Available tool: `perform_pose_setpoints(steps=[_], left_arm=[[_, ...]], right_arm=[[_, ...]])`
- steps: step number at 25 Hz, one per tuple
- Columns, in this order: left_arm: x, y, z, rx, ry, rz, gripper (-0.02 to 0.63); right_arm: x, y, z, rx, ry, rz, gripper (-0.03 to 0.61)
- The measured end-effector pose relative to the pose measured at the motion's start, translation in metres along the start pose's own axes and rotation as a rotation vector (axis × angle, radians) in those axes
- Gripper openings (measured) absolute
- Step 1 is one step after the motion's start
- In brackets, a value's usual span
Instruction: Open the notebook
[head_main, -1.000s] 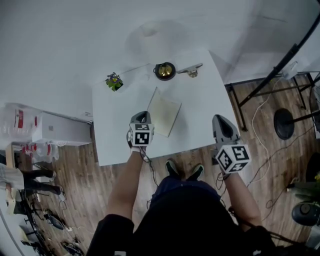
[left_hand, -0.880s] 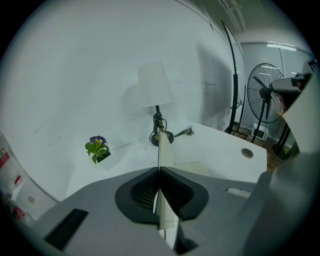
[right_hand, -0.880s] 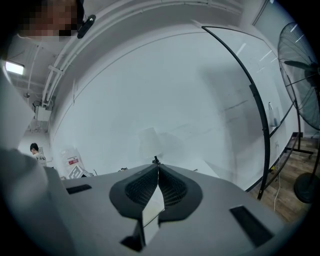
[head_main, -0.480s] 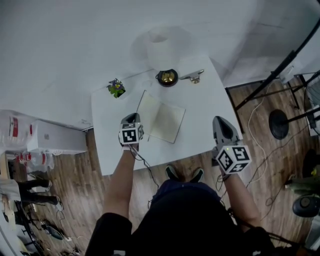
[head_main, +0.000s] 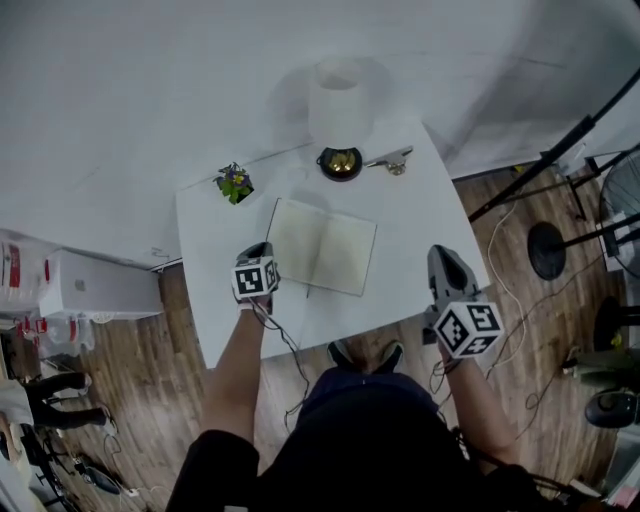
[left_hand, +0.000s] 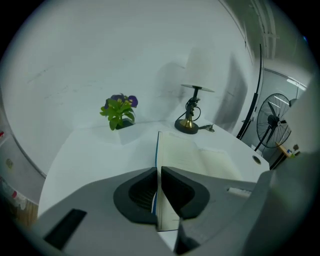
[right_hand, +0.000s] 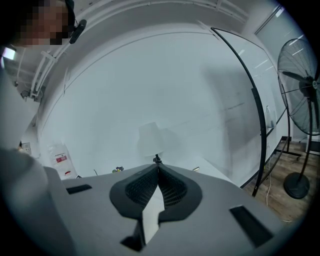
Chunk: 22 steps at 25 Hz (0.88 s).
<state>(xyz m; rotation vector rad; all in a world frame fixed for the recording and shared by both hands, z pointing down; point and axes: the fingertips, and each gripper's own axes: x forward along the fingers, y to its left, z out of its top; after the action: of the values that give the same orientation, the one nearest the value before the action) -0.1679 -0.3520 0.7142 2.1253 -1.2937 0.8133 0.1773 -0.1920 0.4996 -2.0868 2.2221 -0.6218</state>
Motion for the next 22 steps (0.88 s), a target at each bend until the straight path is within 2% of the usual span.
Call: perform_pose_setpoints(steps=[3, 5, 8, 10, 12, 22], left_arm=[[0.009, 0.012, -0.017, -0.011, 0.025, 0.001, 0.030], [0.016, 0.015, -0.024, 0.019, 0.032, 0.016, 0.035], [0.023, 0.021, -0.023, 0.128, 0.032, 0.066, 0.044], [0.030, 0.027, -0.034, 0.212, 0.077, 0.119, 0.044], [0.035, 0.030, -0.042, 0.241, 0.095, 0.139, 0.046], [0.010, 0.035, -0.011, 0.130, -0.040, 0.110, 0.051]], right_arm=[[0.009, 0.007, -0.004, 0.015, 0.011, -0.011, 0.006], [0.012, 0.012, -0.006, 0.022, 0.017, -0.021, 0.006], [0.016, 0.022, -0.010, 0.008, 0.031, -0.028, 0.006], [0.018, 0.026, -0.014, -0.003, 0.040, -0.033, 0.006], [0.018, 0.027, -0.018, -0.010, 0.050, -0.042, 0.006], [0.030, 0.041, -0.010, -0.028, 0.039, -0.035, 0.006]])
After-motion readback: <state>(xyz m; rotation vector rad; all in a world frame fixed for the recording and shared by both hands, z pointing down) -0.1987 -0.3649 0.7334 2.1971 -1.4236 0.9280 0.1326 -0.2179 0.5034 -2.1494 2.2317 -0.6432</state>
